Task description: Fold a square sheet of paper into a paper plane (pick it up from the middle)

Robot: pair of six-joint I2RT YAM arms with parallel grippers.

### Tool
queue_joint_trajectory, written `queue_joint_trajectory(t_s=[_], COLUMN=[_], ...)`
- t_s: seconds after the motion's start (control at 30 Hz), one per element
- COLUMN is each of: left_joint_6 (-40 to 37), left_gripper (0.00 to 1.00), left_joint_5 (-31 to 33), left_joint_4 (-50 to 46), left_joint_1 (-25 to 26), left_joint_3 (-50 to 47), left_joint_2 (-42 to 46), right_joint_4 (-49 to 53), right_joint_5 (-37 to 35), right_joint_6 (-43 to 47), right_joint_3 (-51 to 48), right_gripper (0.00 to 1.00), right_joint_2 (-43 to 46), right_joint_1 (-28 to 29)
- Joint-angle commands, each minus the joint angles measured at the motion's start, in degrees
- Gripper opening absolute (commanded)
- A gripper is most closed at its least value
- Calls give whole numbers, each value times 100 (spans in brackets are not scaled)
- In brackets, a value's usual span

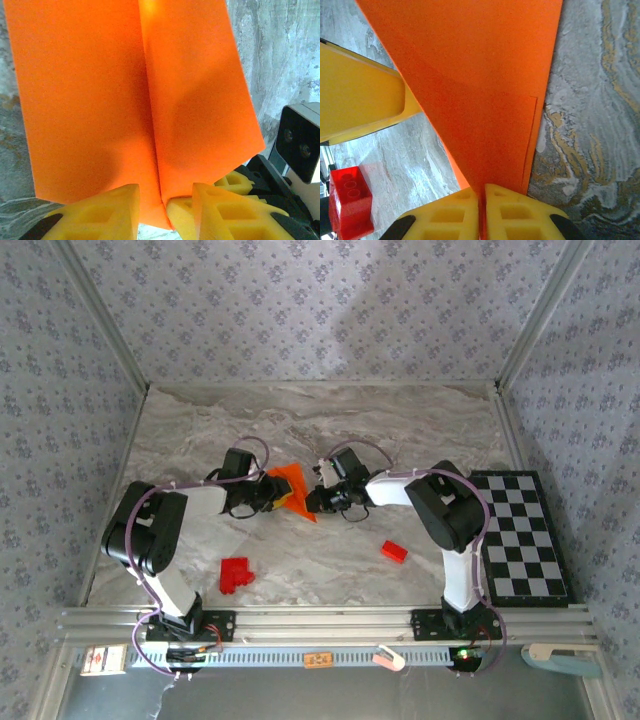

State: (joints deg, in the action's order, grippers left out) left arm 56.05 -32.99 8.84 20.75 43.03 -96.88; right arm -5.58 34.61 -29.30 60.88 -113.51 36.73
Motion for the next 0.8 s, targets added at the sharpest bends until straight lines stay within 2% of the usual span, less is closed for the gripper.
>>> queue_joint_trajectory(t_s=[0.0, 0.2, 0.37, 0.77], left_joint_6=[-231, -270, -201, -442], left_gripper=[34, 37, 49, 55], left_joint_5=[-88, -81, 15, 720], left_joint_4=[43, 81, -47, -1492], left_joint_1=[25, 34, 39, 208], left_joint_3=[172, 201, 149, 546], left_joint_2=[-121, -342, -446, -634], right_joint_4=[-40, -28, 5, -72], right_joint_5=[125, 125, 107, 74], right_joint_6=[-102, -111, -133, -278], right_joint_3=[-68, -68, -68, -134], right_gripper=[12, 12, 12, 15], right_joint_2=[-136, -153, -154, -136], right_joint_1=[-31, -28, -39, -79])
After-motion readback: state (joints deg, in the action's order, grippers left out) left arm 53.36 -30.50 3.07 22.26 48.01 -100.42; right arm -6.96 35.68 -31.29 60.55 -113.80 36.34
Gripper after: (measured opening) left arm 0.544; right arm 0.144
